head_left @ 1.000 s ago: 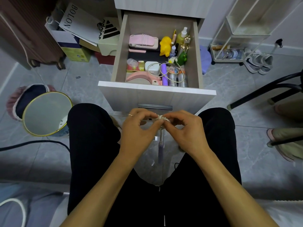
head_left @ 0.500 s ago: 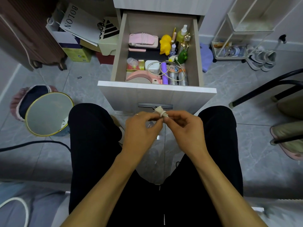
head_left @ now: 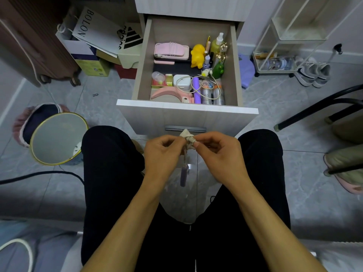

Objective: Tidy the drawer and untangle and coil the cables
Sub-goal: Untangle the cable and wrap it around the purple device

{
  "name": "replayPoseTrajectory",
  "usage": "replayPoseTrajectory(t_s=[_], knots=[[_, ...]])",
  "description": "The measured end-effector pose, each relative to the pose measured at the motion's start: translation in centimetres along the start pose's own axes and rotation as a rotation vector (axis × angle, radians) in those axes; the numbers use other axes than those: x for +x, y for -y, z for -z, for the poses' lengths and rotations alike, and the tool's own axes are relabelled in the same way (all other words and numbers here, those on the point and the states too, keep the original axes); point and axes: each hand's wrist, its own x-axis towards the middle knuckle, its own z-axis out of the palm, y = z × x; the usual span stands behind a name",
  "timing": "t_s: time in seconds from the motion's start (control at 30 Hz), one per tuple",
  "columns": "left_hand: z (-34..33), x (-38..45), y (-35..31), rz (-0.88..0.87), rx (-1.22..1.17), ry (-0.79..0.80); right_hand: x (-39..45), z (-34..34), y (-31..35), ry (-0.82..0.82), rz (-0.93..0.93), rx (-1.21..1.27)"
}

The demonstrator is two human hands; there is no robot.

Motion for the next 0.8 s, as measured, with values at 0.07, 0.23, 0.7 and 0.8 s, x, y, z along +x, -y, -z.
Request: replayPoseTrajectory(t_s=[0.07, 0.23, 0.7, 0.8], knots=[[-0.2, 0.0, -0.1, 0.051, -0.061, 0.003, -0.1, 0.0, 0.0, -0.004, 0.007, 0.01], [-0.1, -0.2, -0.1, -0.127, 0.077, 0.039, 0.0, 0.8, -0.2, 0.006, -0.012, 0.076], [2.1, -0.4, -0.7, -0.496, 0.367, 0.214, 2.1, 2.5, 0.5, 0.212, 0.244, -0.345], [2.2, -0.5, -0.9, -0.476, 0.345, 0.187, 1.6, 1.7, 0.1, 0.197, 0.307, -0.358]])
